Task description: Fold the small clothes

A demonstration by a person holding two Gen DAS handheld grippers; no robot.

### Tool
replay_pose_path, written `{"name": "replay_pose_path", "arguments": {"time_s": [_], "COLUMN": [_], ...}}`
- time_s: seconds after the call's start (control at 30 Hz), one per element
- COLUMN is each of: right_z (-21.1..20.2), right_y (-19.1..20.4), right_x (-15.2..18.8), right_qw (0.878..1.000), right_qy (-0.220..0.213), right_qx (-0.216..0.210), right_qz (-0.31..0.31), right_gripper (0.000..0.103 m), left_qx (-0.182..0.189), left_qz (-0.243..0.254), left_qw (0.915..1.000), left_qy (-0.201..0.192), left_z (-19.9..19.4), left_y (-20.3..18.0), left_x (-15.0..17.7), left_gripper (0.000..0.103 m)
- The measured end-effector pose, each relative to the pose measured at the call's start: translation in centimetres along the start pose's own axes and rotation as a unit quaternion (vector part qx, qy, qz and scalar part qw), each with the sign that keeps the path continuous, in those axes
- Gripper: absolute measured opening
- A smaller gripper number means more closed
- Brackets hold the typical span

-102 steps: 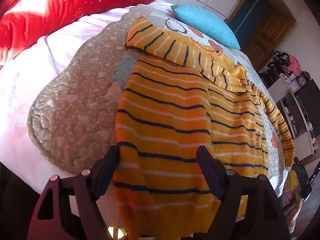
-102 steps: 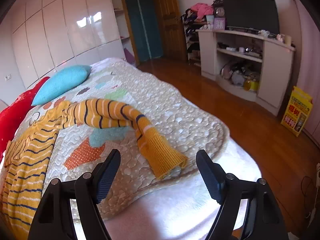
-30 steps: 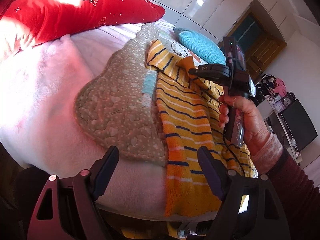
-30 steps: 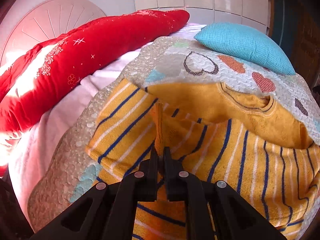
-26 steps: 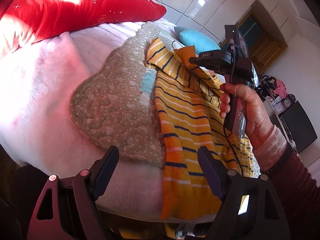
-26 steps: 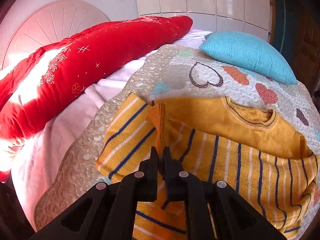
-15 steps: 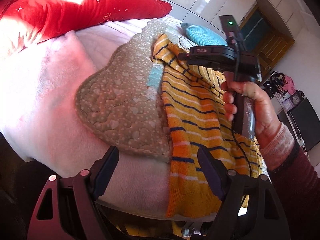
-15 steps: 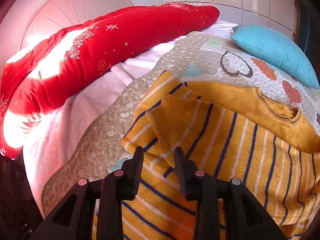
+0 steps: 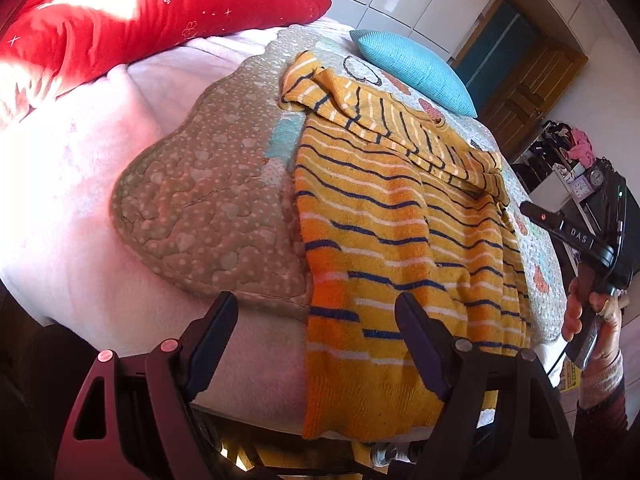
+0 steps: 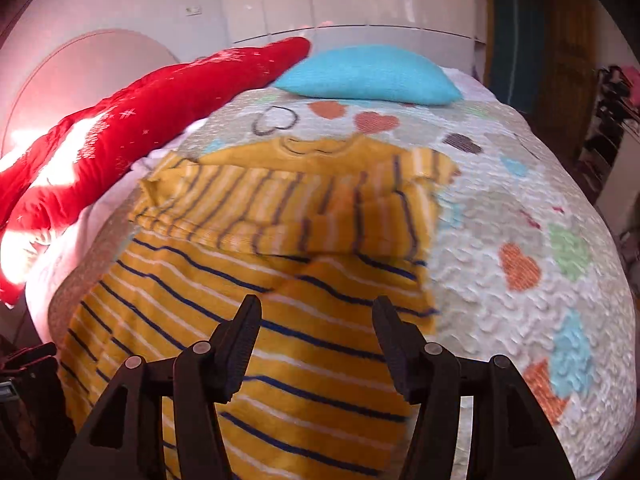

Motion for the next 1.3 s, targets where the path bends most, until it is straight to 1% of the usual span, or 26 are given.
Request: {"name": "replay_pose_path", "arguments": {"time_s": [0.07,0.1,0.2,0.33,0.43,0.5,0.63,0.77,0.83,0.9,1.0,1.07,1.13,1.23,1.3], "right_z": [0.9,1.2,1.5,1.8,2.6,3.2,4.8,6.1,5.5,4.5,2.9,2.2,1.6,0.0,-0.6], "right_y": [-3.5,-5.0,-8.1,-9.3,-9.8,-10.3,-11.7,-11.9,-11.4,-10.4,-8.6,-7.6,-6.8,-6.4,-5.9], "right_x": [1.2,1.6,2.3,3.3,3.5,3.4,2.9,2.0,1.8,2.2,4.0,5.8,7.8,10.0,11.3], "right_qw": [0.999,0.998,0.995,0.994,0.994,0.992,0.989,0.988,0.988,0.99,0.989,0.986,0.983,0.98,0.972], "right_qy": [0.013,0.015,0.015,0.007,0.01,0.01,0.012,0.023,0.014,0.012,0.022,0.035,0.049,0.038,0.045], "right_qx": [0.03,0.039,0.047,0.038,0.049,0.06,0.082,0.08,0.063,0.027,-0.03,-0.064,-0.086,-0.105,-0.147], "right_qz": [0.034,0.05,0.083,0.099,0.101,0.107,0.122,0.132,0.138,0.14,0.145,0.15,0.156,0.162,0.179], "right_gripper": [0.062,0.062,0.063,0.063,0.063,0.063,0.067,0.068,0.068,0.068,0.068,0.068,0.068,0.068,0.068], "left_qx": [-0.004,-0.006,-0.018,-0.032,-0.044,-0.045,-0.054,-0.064,-0.065,-0.065,-0.068,-0.063,-0.053,-0.045,-0.041], "left_qz": [0.015,0.022,0.042,0.058,0.054,0.053,0.056,0.061,0.059,0.052,0.039,0.032,0.027,0.028,0.031], "left_qw": [0.9999,0.9997,0.9989,0.9976,0.9971,0.9972,0.9965,0.9954,0.9955,0.9959,0.9964,0.9971,0.9979,0.9983,0.9985], "left_qy": [0.003,0.005,0.008,0.021,0.032,0.03,0.032,0.038,0.037,0.034,0.033,0.029,0.026,0.023,0.018], "left_z": [0.4,0.6,1.6,3.8,5.3,5.6,6.2,6.7,6.7,6.7,6.8,6.6,6.2,5.7,5.2], "left_y": [-1.0,-1.4,-2.7,-3.5,-3.5,-3.8,-3.9,-4.0,-3.9,-3.5,-2.6,-2.0,-1.6,-1.2,-0.9], "left_x": [-0.2,-0.4,-0.9,-1.5,-2.1,-2.4,-2.5,-2.2,-2.3,-2.4,-2.7,-2.9,-2.9,-2.7,-2.4], "left_gripper": [0.08,0.08,0.08,0.08,0.08,0.08,0.08,0.08,0.08,0.08,0.08,0.08,0.08,0.08,0.08]}}
Point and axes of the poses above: each gripper's, at about its wrist camera, not at the fingertips, and z roughly the way its jaws point, y to its left, x to its underside, the point moved 3 cm from there along z, roughly the way its jaws point, and after that the axes turned 15 degrees about x, right-handed, at the moved point
